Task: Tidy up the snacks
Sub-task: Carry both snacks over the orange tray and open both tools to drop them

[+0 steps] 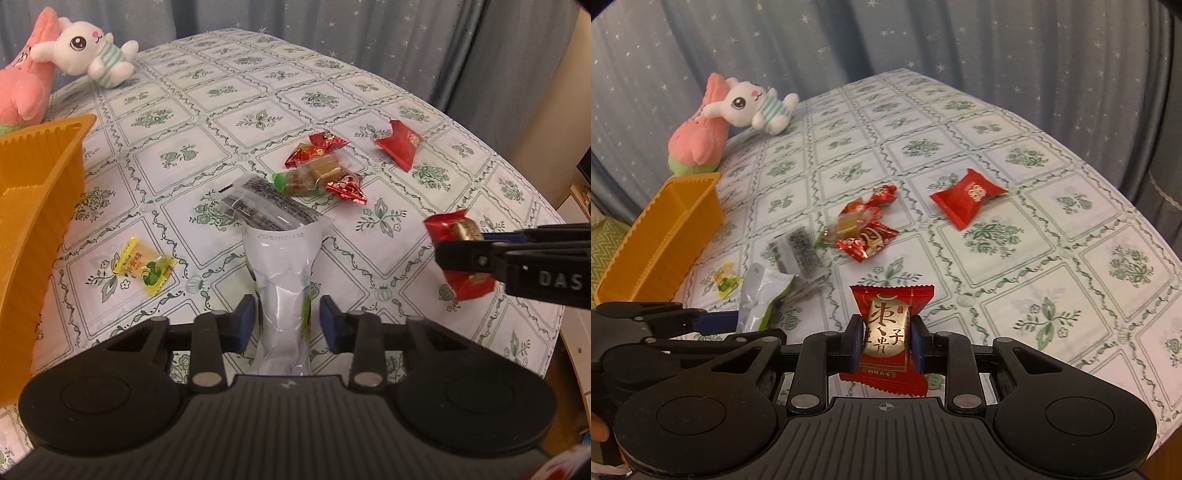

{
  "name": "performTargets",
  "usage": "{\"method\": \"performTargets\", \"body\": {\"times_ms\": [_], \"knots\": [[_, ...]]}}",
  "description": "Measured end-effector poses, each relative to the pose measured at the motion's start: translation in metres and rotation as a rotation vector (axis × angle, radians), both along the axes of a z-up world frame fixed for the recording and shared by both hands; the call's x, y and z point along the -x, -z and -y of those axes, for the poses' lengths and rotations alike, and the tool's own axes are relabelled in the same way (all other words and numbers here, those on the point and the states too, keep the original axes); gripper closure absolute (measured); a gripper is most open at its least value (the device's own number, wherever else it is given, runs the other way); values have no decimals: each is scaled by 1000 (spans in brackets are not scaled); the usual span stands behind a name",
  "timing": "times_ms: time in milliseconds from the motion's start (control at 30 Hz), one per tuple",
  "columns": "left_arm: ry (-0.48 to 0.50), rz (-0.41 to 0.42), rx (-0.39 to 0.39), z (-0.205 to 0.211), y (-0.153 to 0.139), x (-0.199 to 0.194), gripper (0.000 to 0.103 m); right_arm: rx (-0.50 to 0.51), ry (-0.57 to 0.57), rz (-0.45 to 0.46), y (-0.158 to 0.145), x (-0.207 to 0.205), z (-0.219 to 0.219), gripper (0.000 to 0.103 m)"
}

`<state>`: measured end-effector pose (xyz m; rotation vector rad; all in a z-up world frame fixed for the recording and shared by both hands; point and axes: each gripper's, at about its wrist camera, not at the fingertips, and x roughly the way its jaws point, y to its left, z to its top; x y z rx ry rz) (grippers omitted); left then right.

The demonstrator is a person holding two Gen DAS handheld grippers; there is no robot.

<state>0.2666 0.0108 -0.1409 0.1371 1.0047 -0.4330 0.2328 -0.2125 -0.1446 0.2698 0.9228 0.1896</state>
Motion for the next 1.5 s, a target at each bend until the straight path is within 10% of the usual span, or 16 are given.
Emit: {"method": "performTargets", "body": {"times_ms": [700,1500], "knots": [[-128,-10,53,-38,-40,7,76,-18,-110,35,-17,-9,-33,76],[-463,132,63,-207,-107,4,76,-119,-500,134,-61,-60,-220,76]]}}
